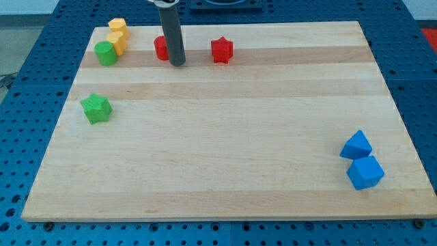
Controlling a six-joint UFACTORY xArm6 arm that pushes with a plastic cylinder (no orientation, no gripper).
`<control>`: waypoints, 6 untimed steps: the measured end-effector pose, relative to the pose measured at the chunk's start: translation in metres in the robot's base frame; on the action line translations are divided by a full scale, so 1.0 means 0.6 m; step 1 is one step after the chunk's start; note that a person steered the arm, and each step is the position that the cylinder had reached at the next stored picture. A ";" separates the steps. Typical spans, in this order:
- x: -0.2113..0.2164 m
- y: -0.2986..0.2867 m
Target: Put the red circle into the red star
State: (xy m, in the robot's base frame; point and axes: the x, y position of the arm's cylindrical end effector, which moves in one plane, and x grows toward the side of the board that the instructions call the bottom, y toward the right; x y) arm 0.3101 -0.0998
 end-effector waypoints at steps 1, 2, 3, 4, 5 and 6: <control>0.063 -0.013; 0.105 -0.043; 0.099 -0.062; -0.005 -0.094; -0.040 -0.105; -0.039 -0.107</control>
State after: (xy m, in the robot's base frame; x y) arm 0.2865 -0.1639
